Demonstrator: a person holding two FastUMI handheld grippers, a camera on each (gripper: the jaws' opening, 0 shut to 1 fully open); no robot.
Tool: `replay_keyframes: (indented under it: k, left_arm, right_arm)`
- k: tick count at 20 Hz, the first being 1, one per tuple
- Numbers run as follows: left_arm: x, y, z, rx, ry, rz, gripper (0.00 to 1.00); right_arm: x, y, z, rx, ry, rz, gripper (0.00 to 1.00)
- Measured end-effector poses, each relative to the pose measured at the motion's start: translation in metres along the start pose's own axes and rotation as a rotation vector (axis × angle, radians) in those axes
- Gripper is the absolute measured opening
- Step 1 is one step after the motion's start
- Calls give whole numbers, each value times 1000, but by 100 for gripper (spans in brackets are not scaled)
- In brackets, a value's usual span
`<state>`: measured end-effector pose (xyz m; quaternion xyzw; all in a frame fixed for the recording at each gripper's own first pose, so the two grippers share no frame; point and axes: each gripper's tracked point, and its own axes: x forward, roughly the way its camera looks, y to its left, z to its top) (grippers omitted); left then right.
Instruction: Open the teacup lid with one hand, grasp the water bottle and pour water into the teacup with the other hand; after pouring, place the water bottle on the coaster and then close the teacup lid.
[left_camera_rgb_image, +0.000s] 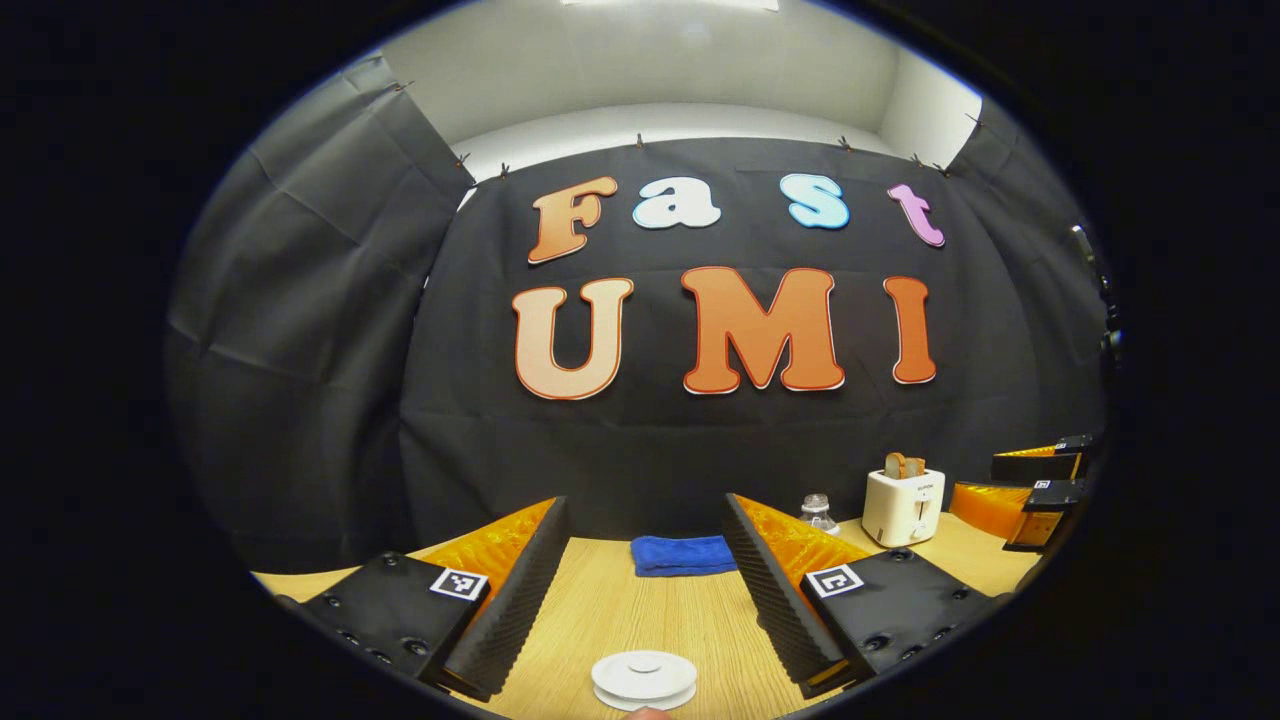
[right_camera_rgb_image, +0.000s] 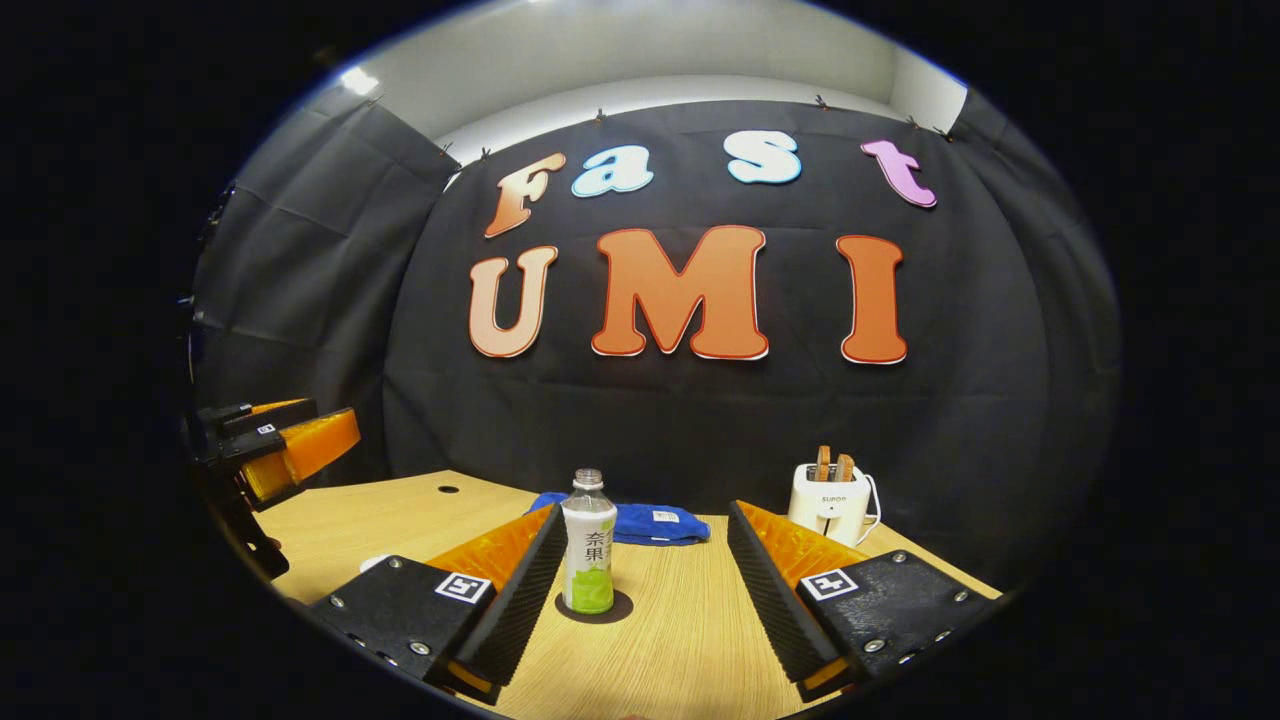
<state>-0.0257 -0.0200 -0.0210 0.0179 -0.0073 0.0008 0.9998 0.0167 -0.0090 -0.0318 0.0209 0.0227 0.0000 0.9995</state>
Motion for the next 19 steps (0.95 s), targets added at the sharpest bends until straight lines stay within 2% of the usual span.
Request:
replay_keyframes:
  k: [1,2,3,4,7,8,9,10,11,12,15,16,19]
  left_arm:
    - [1,0,0,1,0,-1,95]
    - [0,0,-1,0,-1,-1,99]
    - [0,0,0,-2,-3,0,99]
    - [-1,1,0,-3,-4,2,95]
    - [-1,2,1,-3,-7,6,95]
    - [-1,1,2,-2,-9,4,99]
    - [-1,1,2,-3,-10,4,95]
    - [-1,1,2,-3,-10,3,95]
    - [-1,2,1,-3,-9,3,99]
    - [-1,2,1,-3,-7,4,95]
    - [-1,3,0,-3,-7,6,95]
    - [-1,3,0,-3,-6,6,99]
    - [-1,2,0,-3,-6,2,95]
  right_arm:
    - [0,-1,1,-2,-3,-2,97]
    - [-1,-1,2,-5,-6,-7,96]
    - [-1,-2,2,-8,-8,-8,96]
    - [-1,-2,3,-10,-11,-8,96]
    - [-1,-2,6,-7,-21,-10,97]
    - [-1,-2,6,-6,-23,-9,97]
    - [-1,-2,6,-5,-25,-9,97]
    - [-1,-2,7,-5,-26,-10,96]
    - [-2,-2,7,-4,-27,-11,96]
    - [-2,-2,7,-4,-29,-11,97]
    - [-2,-3,8,-5,-33,-13,96]
    - [-2,-3,7,-5,-32,-12,96]
    - [-2,-2,10,-3,-40,-11,93]
